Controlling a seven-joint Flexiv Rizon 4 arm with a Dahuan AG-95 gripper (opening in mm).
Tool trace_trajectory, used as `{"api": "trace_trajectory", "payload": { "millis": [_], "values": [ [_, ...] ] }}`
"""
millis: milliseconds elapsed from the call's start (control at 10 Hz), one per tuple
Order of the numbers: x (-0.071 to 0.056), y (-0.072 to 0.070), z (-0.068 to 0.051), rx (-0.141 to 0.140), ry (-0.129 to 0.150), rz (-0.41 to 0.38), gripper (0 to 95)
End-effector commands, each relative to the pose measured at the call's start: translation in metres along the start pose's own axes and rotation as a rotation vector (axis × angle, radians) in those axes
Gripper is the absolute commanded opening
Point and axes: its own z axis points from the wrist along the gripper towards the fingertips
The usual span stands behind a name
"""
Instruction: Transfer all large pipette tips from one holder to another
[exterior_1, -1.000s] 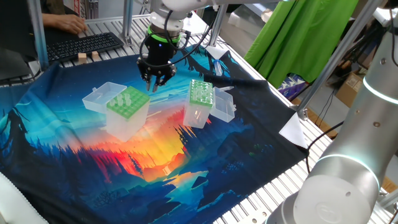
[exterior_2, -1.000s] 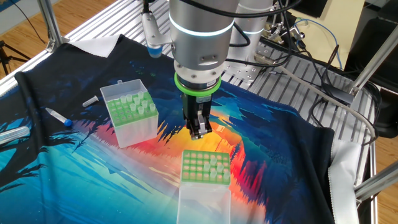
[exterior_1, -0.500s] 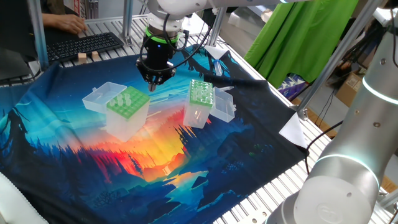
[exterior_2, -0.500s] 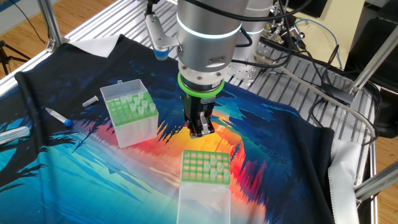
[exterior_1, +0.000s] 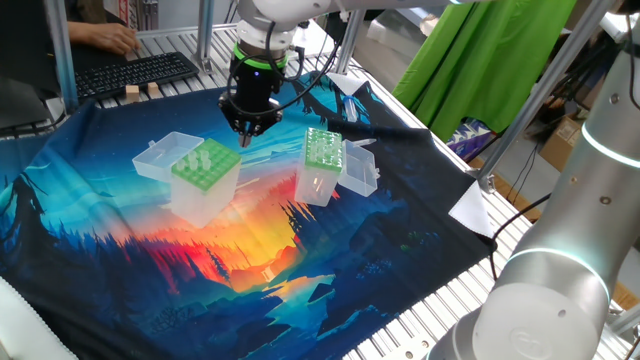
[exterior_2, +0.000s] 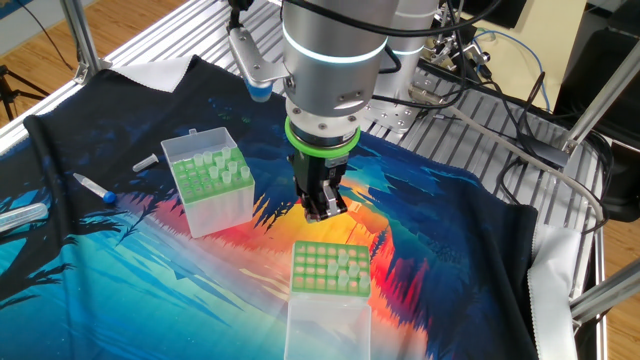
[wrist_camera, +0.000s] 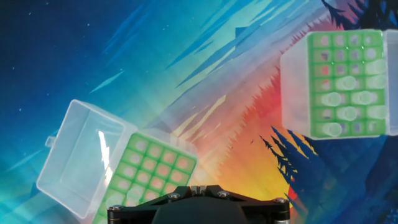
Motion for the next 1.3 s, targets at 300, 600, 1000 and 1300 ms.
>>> {"api": "trace_trajectory", "payload": {
  "millis": [300,600,1000,1300],
  "values": [
    [0.000,0.000,0.000,0.002,0.008,0.014,0.0],
    [0.000,0.000,0.000,-0.027,0.030,0.062,19.0],
    [0.009,0.011,0.002,-0.019,0.038,0.070,19.0],
    [0.015,0.031,0.010,-0.017,0.035,0.100,19.0]
  ]
}}
